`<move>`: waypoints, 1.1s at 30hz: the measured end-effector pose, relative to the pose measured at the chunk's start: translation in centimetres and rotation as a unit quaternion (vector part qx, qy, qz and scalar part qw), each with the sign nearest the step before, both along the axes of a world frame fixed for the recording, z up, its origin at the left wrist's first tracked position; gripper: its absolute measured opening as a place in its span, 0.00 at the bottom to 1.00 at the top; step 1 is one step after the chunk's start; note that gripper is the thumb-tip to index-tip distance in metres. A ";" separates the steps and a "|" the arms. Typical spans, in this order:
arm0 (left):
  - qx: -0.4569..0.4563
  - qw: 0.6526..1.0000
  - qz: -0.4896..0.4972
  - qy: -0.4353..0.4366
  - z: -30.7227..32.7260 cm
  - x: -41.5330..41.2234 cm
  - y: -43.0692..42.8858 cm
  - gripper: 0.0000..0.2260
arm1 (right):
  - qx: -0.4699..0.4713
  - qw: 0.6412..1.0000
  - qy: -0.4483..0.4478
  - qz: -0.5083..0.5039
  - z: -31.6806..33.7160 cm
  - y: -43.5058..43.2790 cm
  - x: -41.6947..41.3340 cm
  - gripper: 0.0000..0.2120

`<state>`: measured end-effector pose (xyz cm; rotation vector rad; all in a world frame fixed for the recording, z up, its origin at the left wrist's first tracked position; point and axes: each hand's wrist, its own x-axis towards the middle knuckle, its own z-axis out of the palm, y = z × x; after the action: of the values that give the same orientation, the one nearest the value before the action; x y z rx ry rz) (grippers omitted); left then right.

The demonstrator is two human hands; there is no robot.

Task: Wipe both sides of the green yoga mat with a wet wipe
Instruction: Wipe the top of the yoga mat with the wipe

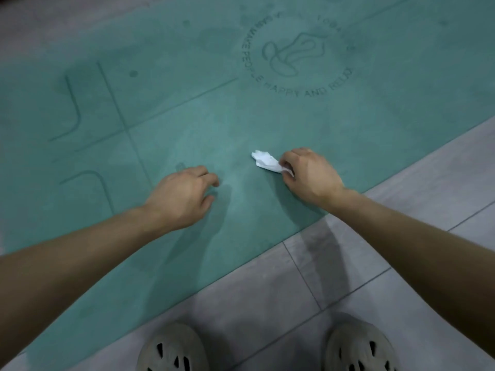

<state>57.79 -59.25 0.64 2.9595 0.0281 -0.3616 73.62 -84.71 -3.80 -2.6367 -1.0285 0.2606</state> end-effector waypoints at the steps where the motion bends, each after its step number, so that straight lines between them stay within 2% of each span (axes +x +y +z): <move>1: -0.008 1.000 0.001 -0.008 0.0 0.4 -0.4 0.14 | 0.022 1.000 0.014 -0.001 0.2 0.3 -0.4 0.07; 7: -0.113 0.990 0.042 -0.078 0.3 3.1 -2.1 0.26 | 0.108 0.992 0.060 0.032 2.7 2.8 -2.4 0.08; 10: -0.238 0.960 0.130 -0.069 -0.2 4.2 -1.4 0.16 | 0.125 0.987 0.087 0.052 4.0 5.1 -2.8 0.08; 13: -0.322 0.921 0.207 -0.075 0.0 4.0 1.3 0.07 | 0.118 0.983 0.139 0.019 5.2 8.2 -3.0 0.12; 16: -0.357 0.904 0.231 -0.049 0.1 2.2 5.1 0.08 | 0.057 0.986 0.154 0.007 6.7 12.7 -1.9 0.07; 18: -0.384 0.888 0.248 -0.044 0.1 0.7 7.2 0.10 | 0.025 0.980 0.195 0.019 8.5 16.1 -0.7 0.05; 22: -0.416 0.858 0.295 -0.059 1.0 -1.3 9.7 0.10 | -0.076 0.936 0.325 0.108 12.2 21.1 0.2 0.07; 25: -0.435 0.842 0.310 -0.071 1.6 -2.5 10.7 0.12 | -0.114 0.921 0.341 0.147 13.1 23.0 0.0 0.09; 29: -0.457 0.822 0.335 -0.056 1.7 -2.6 10.6 0.12 | -0.061 0.918 0.360 0.157 11.6 24.1 0.4 0.07; 33: -0.440 0.830 0.342 -0.023 1.8 -0.5 9.2 0.14 | -0.019 0.908 0.379 0.180 9.8 23.2 1.1 0.06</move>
<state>57.28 -50.08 2.40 1.8644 0.6917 -0.1292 74.73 -61.53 6.00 -2.0185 -1.1832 1.2699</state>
